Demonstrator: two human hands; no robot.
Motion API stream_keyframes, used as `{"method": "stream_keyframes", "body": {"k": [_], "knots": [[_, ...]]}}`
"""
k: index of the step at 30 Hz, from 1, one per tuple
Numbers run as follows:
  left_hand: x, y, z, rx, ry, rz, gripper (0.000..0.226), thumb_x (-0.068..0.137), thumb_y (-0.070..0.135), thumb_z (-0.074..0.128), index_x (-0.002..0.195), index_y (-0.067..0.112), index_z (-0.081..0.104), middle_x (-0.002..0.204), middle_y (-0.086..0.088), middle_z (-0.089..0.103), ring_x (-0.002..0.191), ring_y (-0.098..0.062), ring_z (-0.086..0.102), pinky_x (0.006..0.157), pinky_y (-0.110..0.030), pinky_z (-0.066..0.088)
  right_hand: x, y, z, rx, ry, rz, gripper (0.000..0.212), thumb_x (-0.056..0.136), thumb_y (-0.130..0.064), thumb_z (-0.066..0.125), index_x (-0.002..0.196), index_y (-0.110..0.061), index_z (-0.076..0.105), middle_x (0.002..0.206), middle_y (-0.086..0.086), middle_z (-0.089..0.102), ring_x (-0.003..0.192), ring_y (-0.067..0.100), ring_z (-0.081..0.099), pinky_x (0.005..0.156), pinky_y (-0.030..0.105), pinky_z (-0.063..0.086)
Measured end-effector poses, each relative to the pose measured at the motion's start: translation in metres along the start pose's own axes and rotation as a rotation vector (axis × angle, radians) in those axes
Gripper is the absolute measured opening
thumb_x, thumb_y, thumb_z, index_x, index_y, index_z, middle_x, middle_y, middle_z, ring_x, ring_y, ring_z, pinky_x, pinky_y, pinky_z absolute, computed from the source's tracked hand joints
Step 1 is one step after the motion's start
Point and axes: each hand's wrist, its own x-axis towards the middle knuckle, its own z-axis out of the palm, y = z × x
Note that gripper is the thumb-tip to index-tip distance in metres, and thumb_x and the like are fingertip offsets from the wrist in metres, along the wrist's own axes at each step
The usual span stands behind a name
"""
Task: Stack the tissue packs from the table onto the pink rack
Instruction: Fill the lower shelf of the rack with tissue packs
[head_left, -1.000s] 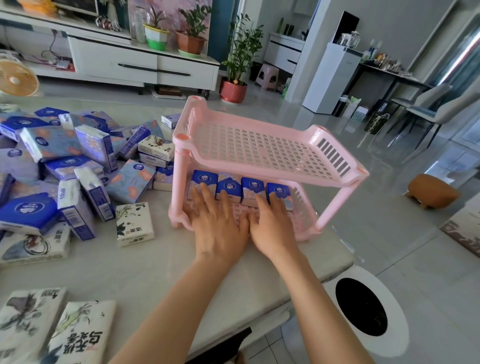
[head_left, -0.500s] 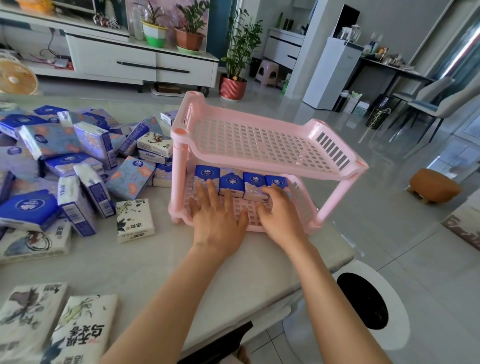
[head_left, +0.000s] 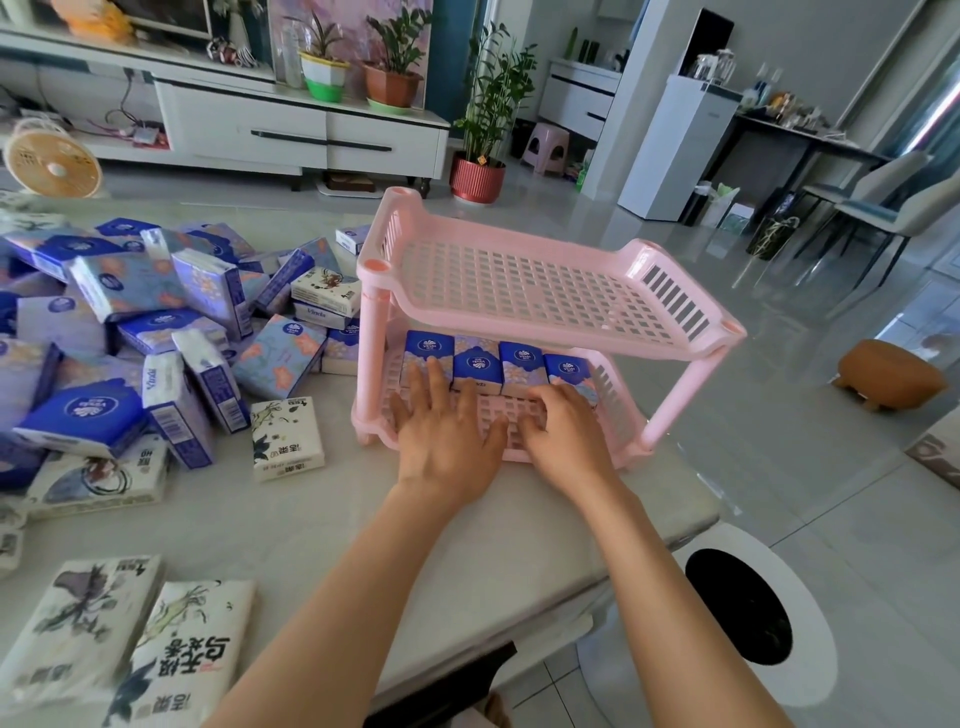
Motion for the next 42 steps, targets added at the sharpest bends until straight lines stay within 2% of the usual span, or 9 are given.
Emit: {"method": "stream_keyframes", "body": {"k": [7,12,15,18,24,28,32,36,42], "knots": [[-0.003,0.001,0.000,-0.032,0.050,0.041,0.063,0.096,0.048,0.029,0.148,0.017,0.014,0.156,-0.012,-0.014,0.143,-0.026,-0.016,0.115,-0.046,-0.004,0.004,0.001,-0.008,0.123,-0.018,0.022,0.030,0.087,-0.011,0.054,0.116,-0.007,0.061,0.120,0.010,0.055,0.111,0.023,0.053,0.097,0.031,0.040],[-0.008,-0.002,0.002,-0.115,0.135,0.108,0.055,0.095,0.039,0.032,0.140,0.007,0.034,0.156,-0.015,0.009,0.145,-0.027,0.002,0.115,-0.042,0.009,0.006,0.000,-0.008,0.146,-0.041,0.032,0.026,0.087,-0.011,0.054,0.112,-0.007,0.063,0.116,0.010,0.057,0.105,0.021,0.056,0.090,0.024,0.039],[-0.016,0.000,0.003,-0.176,0.278,0.210,0.048,0.080,0.031,0.032,0.100,0.000,0.064,0.118,-0.025,0.059,0.120,-0.043,0.050,0.096,-0.049,0.043,0.002,-0.002,-0.007,0.169,0.001,0.027,0.023,0.087,-0.007,0.053,0.107,-0.008,0.065,0.112,0.011,0.061,0.101,0.022,0.057,0.087,0.025,0.041],[-0.031,0.008,0.007,-0.256,0.267,0.233,0.039,0.073,0.023,0.032,0.078,0.001,0.065,0.090,-0.018,0.067,0.099,-0.043,0.061,0.087,-0.048,0.051,-0.009,-0.016,-0.010,0.203,0.158,-0.016,0.018,0.084,-0.001,0.055,0.096,-0.004,0.067,0.099,0.013,0.067,0.093,0.027,0.061,0.081,0.030,0.044],[-0.083,0.005,-0.059,-0.542,0.319,0.018,0.029,0.079,0.016,0.038,0.092,0.012,0.064,0.099,-0.008,0.068,0.093,-0.028,0.058,0.070,-0.028,0.039,-0.063,-0.094,-0.024,0.618,0.401,-0.170,0.009,0.083,-0.014,0.053,0.081,-0.018,0.061,0.072,-0.003,0.064,0.070,0.013,0.061,0.067,0.025,0.049],[-0.096,-0.029,-0.080,-0.754,0.690,-0.181,0.028,0.077,0.009,0.039,0.085,0.014,0.065,0.087,0.004,0.063,0.085,-0.016,0.056,0.072,-0.025,0.041,-0.086,-0.135,-0.018,0.703,0.321,-0.309,0.010,0.082,-0.019,0.050,0.080,-0.019,0.060,0.069,-0.009,0.063,0.066,0.009,0.058,0.055,0.014,0.042],[-0.079,-0.073,-0.077,-0.511,1.117,-0.390,0.039,0.068,-0.003,0.050,0.103,0.008,0.062,0.112,-0.007,0.058,0.104,-0.025,0.046,0.088,-0.033,0.034,-0.080,-0.166,0.024,0.638,0.049,-0.333,0.020,0.090,-0.005,0.053,0.101,-0.019,0.061,0.095,0.001,0.067,0.086,0.014,0.062,0.079,0.032,0.050],[-0.077,-0.104,-0.067,-0.608,0.871,-0.670,0.052,0.086,0.004,0.052,0.136,0.008,0.040,0.144,-0.015,0.034,0.130,-0.031,0.028,0.105,-0.033,0.020,-0.060,-0.195,0.045,0.407,-0.007,-0.482,0.046,0.091,-0.007,0.045,0.136,-0.016,0.042,0.129,0.008,0.050,0.120,0.023,0.046,0.099,0.033,0.037],[-0.074,-0.123,-0.064,-0.472,0.816,-0.599,0.054,0.091,0.015,0.051,0.142,0.009,0.034,0.142,-0.011,0.041,0.130,-0.029,0.029,0.105,-0.031,0.020,-0.032,-0.213,0.060,0.141,-0.163,-0.526,0.056,0.093,-0.015,0.042,0.144,-0.028,0.026,0.132,0.012,0.039,0.120,0.031,0.041,0.096,0.036,0.036]]}}
